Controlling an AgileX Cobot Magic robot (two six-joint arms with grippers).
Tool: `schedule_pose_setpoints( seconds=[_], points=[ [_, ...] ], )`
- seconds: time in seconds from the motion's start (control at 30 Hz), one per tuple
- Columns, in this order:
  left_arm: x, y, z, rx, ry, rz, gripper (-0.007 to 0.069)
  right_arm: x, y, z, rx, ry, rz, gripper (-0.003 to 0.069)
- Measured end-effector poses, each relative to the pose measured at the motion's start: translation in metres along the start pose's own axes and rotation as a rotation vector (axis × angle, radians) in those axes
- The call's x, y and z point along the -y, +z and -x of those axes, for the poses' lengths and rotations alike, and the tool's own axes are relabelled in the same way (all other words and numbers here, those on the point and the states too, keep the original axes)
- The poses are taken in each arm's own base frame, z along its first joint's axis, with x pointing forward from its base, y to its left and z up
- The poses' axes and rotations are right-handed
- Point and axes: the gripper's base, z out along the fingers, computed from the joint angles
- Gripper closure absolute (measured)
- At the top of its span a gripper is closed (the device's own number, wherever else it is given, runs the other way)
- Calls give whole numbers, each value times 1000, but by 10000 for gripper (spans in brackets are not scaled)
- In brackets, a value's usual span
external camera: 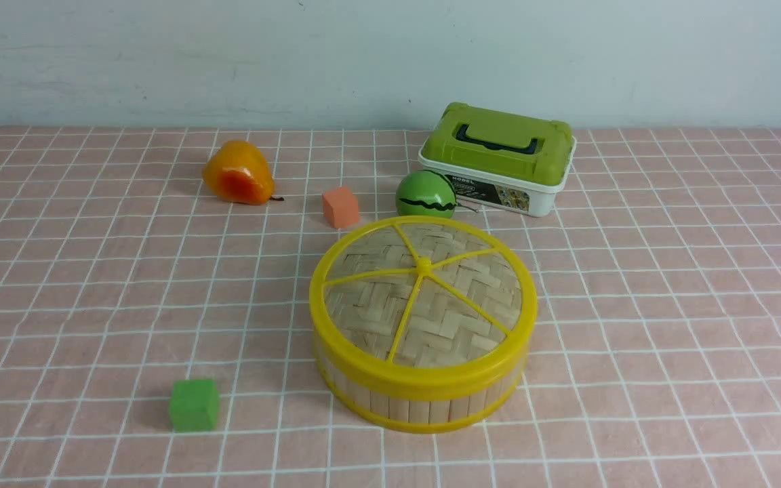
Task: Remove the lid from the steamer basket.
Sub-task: Use the right arm to lift the lid of the steamer
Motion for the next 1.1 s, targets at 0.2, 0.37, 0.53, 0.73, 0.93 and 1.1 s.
schedule_pose_setpoints(
  seconds=[0.2, 0.37, 0.53, 0.73, 0.93, 1.1],
  points=[
    [0, 0, 0, 0, 0, 0, 385, 0, 0, 0, 0, 0, 0, 421],
    [0, 0, 0, 0, 0, 0, 385, 0, 0, 0, 0, 0, 0, 421],
    [0, 0, 0, 0, 0, 0, 385, 0, 0, 0, 0, 0, 0, 419],
    [0, 0, 0, 0, 0, 0, 385, 1, 0, 0, 1, -17, -7, 419],
    [0, 0, 0, 0, 0, 0, 385, 1, 0, 0, 1, -19, -8, 418],
    [0, 0, 0, 0, 0, 0, 385, -1, 0, 0, -1, 39, 8, 418]
  ],
)
